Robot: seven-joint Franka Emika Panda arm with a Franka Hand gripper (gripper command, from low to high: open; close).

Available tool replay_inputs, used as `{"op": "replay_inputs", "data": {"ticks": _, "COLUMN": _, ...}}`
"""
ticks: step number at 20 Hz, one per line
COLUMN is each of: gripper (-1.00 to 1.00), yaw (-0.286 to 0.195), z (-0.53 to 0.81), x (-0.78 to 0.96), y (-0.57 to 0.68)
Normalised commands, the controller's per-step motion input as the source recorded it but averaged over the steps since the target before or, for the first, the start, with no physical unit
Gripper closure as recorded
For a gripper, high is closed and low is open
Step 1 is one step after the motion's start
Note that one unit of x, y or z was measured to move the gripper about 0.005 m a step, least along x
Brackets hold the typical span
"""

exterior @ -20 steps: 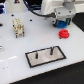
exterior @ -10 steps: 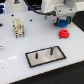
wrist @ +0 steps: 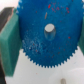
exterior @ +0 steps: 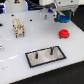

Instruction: Insert the blue gear onto the right peg, followed by the red gear

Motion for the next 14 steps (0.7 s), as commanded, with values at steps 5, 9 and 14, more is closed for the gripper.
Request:
{"op": "replay_inputs", "data": {"ticks": 5, "gripper": 1.00, "yaw": 0.000, "z": 0.50, "x": 0.72, "y": -0.23}}
{"op": "replay_inputs", "data": {"ticks": 9, "gripper": 1.00, "yaw": 0.000, "z": 0.47, "x": 0.77, "y": -0.24}}
{"op": "replay_inputs", "data": {"ticks": 14, "gripper": 1.00, "yaw": 0.000, "z": 0.41, "x": 0.78, "y": -0.29}}
